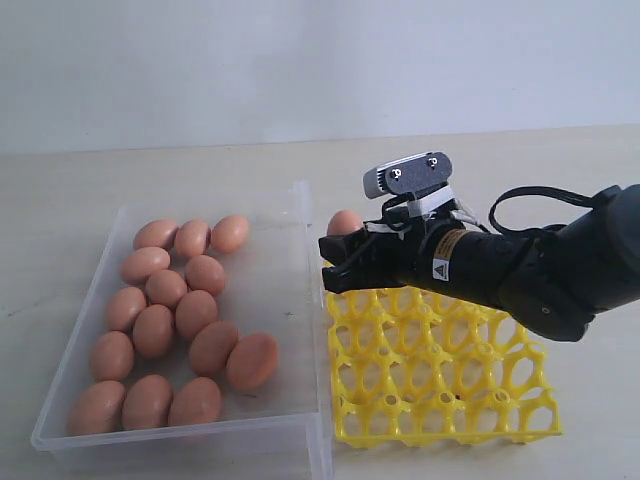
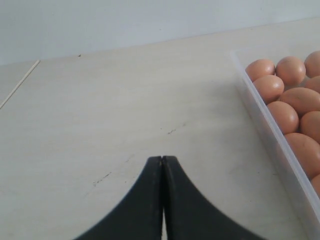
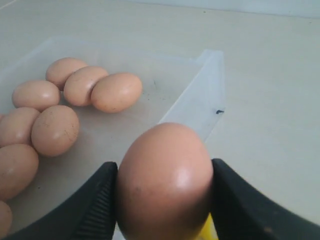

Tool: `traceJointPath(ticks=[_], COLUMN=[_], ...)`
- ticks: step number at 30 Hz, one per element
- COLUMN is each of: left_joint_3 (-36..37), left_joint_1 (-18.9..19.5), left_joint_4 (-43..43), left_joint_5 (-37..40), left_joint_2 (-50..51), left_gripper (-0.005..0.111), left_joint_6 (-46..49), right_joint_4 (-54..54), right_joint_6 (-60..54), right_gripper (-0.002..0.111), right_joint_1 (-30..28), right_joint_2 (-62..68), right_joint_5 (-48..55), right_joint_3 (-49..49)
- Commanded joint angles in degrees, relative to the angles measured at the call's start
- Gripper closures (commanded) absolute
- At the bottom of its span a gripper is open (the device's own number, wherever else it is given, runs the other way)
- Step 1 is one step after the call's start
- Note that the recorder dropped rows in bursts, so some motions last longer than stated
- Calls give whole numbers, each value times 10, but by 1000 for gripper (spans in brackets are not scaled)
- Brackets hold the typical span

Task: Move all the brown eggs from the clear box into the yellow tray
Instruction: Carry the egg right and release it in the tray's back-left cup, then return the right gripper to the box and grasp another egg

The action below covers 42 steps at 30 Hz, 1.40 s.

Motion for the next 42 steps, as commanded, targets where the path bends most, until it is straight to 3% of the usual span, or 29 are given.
traceJointPath(ticks=[1,5,10,12,21,24,28,29,31,37,40,42], left_joint_3=[-2,-2,-2,-2,-2,-2,-2,-2,-2,-2,-2,-2], left_joint_1=[-3,-3,-3,-3,-3,-3,-3,-3,-3,-3,-3,-3], left_joint_4=[-1,-1,-1,-1,-1,-1,-1,-1,-1,-1,-1,-1], left_joint_5=[-5,-5,-5,-5,-5,-5,-5,-5,-5,-5,-5,-5], left_joint_2=[-3,-3,-3,-3,-3,-3,-3,-3,-3,-3,-3,-3], left_gripper=[107,107,107,107,107,107,107,107,107,107,107,107], left_joint_6=[-3,-3,-3,-3,-3,-3,-3,-3,-3,-3,-3,-3], right_joint_4=[-2,-2,10,20,24,18,13,13,37,266,299,312], right_joint_6=[-4,-4,-4,-18,-34,-33,-38,-52,-93,-265,-269,-267], right_gripper=[101,79,43,36,44,64,105,108,108,107,93,76], right_joint_1=[-3,-3,-3,-3,-3,9,56,71,103,176,181,185], right_joint_2=[10,16,23,24,-67,-151,-211,-211,-194,-83,-23,15], right_joint_5=[1,9,8,8,87,216,429,473,548,732,761,780], right_joint_3=[-7,-7,-8,-8,-8,-30,-105,-129,-174,-333,-397,-437])
